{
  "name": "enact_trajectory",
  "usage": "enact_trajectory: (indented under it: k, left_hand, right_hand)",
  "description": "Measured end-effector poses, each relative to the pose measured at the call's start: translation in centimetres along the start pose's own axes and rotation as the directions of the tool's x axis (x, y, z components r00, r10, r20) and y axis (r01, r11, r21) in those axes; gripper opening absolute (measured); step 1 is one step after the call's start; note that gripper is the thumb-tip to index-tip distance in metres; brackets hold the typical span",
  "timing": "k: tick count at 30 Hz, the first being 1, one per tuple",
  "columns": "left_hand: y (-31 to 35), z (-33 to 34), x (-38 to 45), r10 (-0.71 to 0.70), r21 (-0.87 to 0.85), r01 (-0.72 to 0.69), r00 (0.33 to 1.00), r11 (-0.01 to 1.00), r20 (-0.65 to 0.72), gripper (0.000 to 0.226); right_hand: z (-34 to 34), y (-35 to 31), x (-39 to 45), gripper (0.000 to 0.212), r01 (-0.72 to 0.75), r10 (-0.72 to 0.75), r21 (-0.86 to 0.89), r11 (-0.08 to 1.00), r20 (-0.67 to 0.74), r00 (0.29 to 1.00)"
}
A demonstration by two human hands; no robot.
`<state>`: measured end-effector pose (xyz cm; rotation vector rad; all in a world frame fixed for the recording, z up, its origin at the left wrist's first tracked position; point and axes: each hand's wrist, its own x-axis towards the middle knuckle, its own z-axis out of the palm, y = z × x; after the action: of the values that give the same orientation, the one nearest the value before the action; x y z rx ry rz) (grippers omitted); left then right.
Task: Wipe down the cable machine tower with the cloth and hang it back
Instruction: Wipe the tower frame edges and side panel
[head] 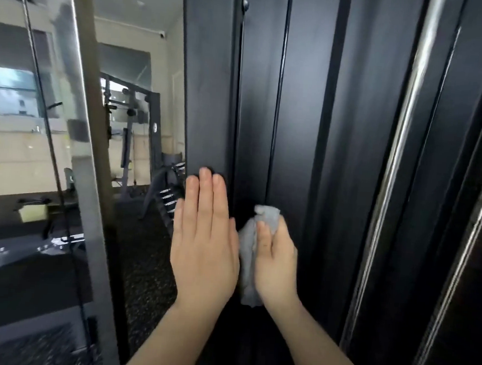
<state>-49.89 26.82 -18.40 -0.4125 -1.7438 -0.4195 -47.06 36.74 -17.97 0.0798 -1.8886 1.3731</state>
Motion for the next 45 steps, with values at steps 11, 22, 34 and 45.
enact_trajectory:
  k: [11,22,34,45]
  left_hand:
    - [1.5,0.7,-4.6,-0.128,-0.002,0.128,0.992,0.992,-0.012,0.072]
    - [0.0,1.5,-10.2,0.005,-0.074,-0.008,0.999,0.997,-0.043,0.068]
    - [-1.0,2.4,-10.9,0.023,-0.163,-0.052,0.984,0.985,-0.174,0.068]
    - [-2.0,6.2,-25.7,0.079,-0.095,-0.098,0.979,0.991,-0.189,0.064]
  right_hand:
    - [-4.4,-0.6,-2.4,0.020,0.026,-0.037,0.123,0.992,0.084,0.996]
    - [-2.9,3.9,-4.6,0.021,0.122,-0.162,0.337,0.934,0.093,0.982]
    - [-2.9,11.1,-9.5,0.022,0.369,-0.375,0.351,0.861,-0.052,0.925]
    - [2.0,19.2,-9.1,0.026,0.417,-0.421,-0.060,0.907,-0.091,0.902]
